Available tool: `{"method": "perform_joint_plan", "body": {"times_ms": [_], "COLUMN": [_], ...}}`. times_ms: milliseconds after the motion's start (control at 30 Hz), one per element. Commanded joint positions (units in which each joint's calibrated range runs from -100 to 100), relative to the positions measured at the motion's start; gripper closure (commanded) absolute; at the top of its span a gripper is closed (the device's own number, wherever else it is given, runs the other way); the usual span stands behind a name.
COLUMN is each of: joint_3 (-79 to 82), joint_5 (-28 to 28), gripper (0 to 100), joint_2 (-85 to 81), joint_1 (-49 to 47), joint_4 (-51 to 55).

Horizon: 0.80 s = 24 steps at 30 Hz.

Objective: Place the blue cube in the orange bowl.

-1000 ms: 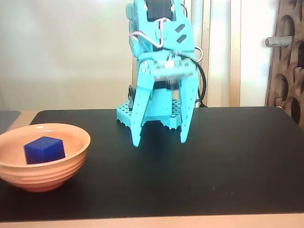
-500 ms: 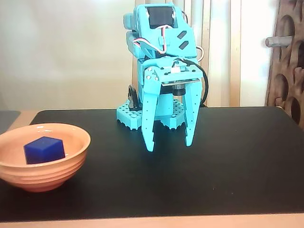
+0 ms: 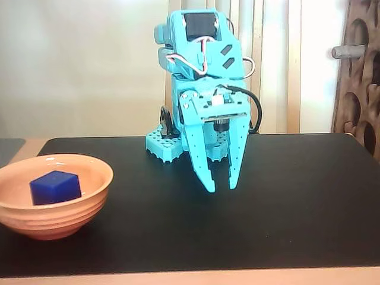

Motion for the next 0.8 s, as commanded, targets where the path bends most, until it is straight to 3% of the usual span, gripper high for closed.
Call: {"method": "perform_joint_plan", "body": {"times_ms": [0,767], "joint_3": [0.4,2.0], "joint_5": [-0.3,0.2], "gripper": [96,100], "joint_2": [-1.9,-4.7], "joint_1": [2.0,7.8], "joint_4": [0.3,9.9]}}
